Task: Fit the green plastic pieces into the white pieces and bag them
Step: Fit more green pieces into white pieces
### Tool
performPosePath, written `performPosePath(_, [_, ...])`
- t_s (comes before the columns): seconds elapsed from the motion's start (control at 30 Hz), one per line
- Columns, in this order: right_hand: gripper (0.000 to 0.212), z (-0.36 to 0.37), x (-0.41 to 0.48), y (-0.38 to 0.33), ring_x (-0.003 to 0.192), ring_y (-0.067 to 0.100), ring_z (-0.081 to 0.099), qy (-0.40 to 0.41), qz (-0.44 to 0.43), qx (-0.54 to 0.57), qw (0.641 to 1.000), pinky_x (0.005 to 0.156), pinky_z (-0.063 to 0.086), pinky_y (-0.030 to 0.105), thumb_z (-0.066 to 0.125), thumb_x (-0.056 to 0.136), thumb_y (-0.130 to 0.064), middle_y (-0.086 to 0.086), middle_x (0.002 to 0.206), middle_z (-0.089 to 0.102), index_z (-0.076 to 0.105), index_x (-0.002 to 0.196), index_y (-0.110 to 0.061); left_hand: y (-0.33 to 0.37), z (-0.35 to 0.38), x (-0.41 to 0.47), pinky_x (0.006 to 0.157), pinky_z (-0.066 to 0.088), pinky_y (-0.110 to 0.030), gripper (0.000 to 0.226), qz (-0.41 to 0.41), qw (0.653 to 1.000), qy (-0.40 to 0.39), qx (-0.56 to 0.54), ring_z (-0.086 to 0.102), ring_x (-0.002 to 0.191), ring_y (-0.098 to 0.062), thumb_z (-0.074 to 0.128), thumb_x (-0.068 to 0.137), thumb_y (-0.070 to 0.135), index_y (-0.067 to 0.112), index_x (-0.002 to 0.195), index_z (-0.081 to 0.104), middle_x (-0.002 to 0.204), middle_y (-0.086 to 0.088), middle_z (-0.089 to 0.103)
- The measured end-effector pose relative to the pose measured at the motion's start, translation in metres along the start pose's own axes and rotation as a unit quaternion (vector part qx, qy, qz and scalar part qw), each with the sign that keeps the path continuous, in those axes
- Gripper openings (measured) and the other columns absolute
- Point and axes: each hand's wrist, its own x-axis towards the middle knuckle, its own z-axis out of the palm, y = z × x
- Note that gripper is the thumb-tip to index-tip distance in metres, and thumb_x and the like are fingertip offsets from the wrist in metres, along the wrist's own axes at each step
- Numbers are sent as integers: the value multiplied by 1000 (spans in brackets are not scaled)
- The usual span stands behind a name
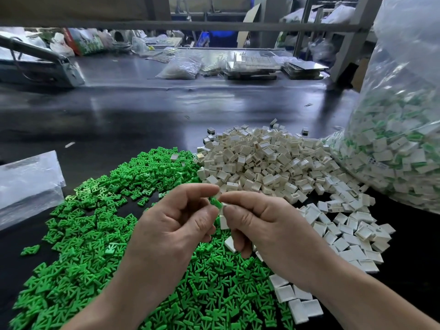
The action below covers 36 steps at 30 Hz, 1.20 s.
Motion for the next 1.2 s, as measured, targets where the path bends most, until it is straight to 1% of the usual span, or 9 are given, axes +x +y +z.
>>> performPosePath(0.13, [12,-1,1,-4,55,15,58,-6,26,66,997,51,50,27,63,97,-23,1,63,62,74,93,-23,0,-2,1,59,55,-22,14,6,1000,14,9,65,63,-22,69,72,30,30,86,72,70,-9,69])
performPosePath(0.3, [19,-3,1,-8,49,15,57,-13,53,126,991,42,47,24,68,86,-30,4,66,61,71,86,-11,-1,-7,0,57,54,-37,9,19,999,0,34,61,65,-32,80,77,26,29,84,74,69,-9,66])
performPosePath(0.43, [15,-3,0,-8,51,16,58,-28,56,86,994,43,47,26,66,94,-25,2,67,61,72,82,-20,0,-8,0,57,53,-22,7,7,999,-20,40,64,62,-19,74,78,26,29,85,74,68,-5,68])
performPosePath(0.57, [19,-5,0,-8,50,16,56,-52,58,92,993,42,45,24,66,95,-26,4,67,59,69,84,-11,0,-9,3,56,52,-25,20,-80,990,-56,-97,63,61,-20,80,77,27,19,94,75,69,-9,66])
performPosePath(0.63, [20,-7,0,-9,47,14,55,-75,67,128,987,39,43,22,67,93,-27,3,67,58,68,82,-10,0,-8,4,52,51,-28,42,-140,963,-103,-208,62,60,-22,85,71,32,13,106,73,70,-11,63])
performPosePath(0.7, [22,-9,0,-9,45,12,55,-90,80,156,980,38,43,21,67,91,-26,3,67,58,67,84,-6,-1,-9,5,47,51,-29,51,-175,936,-149,-268,64,58,-22,86,70,34,11,113,71,69,-11,64])
performPosePath(0.83, [35,-9,0,-9,43,10,55,-108,105,174,973,36,43,20,67,90,-25,2,66,58,59,95,9,-1,-8,4,45,54,-26,51,-210,905,-184,-322,69,58,-21,88,70,30,10,113,71,69,-11,68])
performPosePath(1.1, [19,-10,-2,-11,43,10,54,-123,115,139,976,36,42,19,68,89,-27,9,66,56,68,82,-10,-3,-7,3,39,53,-27,51,-274,877,-167,-359,67,49,-24,95,58,22,5,101,73,63,-17,65])
performPosePath(1.2, [20,-7,-2,-13,42,8,53,-119,118,178,970,35,41,18,68,88,-27,5,64,57,68,86,-7,-1,-3,2,38,52,-26,49,-262,878,-152,-370,65,45,-22,96,55,21,8,97,74,58,-15,63])
